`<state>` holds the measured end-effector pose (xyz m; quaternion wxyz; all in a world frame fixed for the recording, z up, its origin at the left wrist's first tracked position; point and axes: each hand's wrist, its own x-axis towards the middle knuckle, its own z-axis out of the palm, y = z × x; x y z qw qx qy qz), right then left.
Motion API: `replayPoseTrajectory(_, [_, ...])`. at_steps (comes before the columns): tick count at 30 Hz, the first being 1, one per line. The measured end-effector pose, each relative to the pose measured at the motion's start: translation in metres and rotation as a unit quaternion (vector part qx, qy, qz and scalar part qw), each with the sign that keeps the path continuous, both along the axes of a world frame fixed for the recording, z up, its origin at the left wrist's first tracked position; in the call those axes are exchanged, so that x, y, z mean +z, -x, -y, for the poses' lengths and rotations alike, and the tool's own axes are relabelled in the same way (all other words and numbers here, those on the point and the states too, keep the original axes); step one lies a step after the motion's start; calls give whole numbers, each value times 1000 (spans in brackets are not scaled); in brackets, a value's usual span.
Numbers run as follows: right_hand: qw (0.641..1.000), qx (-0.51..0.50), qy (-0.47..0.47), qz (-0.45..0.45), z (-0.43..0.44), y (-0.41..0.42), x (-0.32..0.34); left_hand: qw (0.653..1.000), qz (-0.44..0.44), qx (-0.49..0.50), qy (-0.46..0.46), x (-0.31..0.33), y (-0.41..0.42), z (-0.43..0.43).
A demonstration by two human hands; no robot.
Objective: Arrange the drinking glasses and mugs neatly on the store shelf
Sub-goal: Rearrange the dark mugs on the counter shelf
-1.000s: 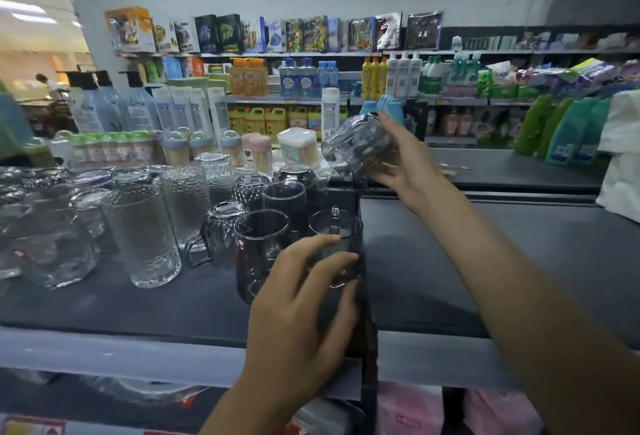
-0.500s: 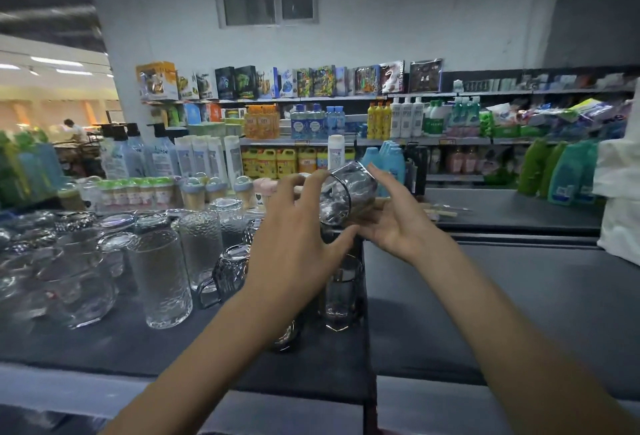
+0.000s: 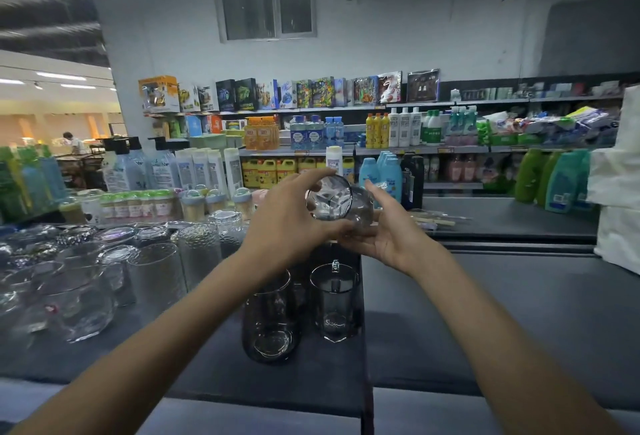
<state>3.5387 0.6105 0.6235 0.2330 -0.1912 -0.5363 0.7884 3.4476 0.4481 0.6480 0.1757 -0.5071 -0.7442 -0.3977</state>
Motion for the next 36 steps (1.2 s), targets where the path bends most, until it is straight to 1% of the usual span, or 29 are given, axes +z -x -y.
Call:
replayPoseTrajectory(3, [999,-6,-33,21,1,0,0,999,22,41,28,12,6,-8])
replayPoseTrajectory(4, [998,-11,-53,27,0,0,0,997,43,46,36,15,8,-11])
replayPoseTrajectory(7, [989,-47,-134,45,-1,-1,1,985,165,16,42,25,13,-19])
replayPoseTrajectory(9, [976,-85,-191,54,-1,-3,2,977,202,15,63,32,15,-27])
replayPoseTrajectory(13, [947,-164,-273,49,-10,-2,1,976,195,18,97,40,22,-51])
replayPoseTrajectory(16, [939,-174,-295,43,-16,-2,0,975,189,39,114,42,27,-67])
replayPoseTrajectory(20, [926,-169,-329,80,-17,0,-3,966,185,64,167,45,34,-85])
replayPoseTrajectory(25, [922,-128,-351,99,-22,3,-10,960,169,98,201,41,43,-100])
replayPoseTrajectory(31, [927,-80,-343,128,-30,8,-21,947,119,137,267,33,50,-111])
replayPoseTrajectory(36, [910,-87,-369,167,-40,17,-33,941,90,144,294,18,52,-121])
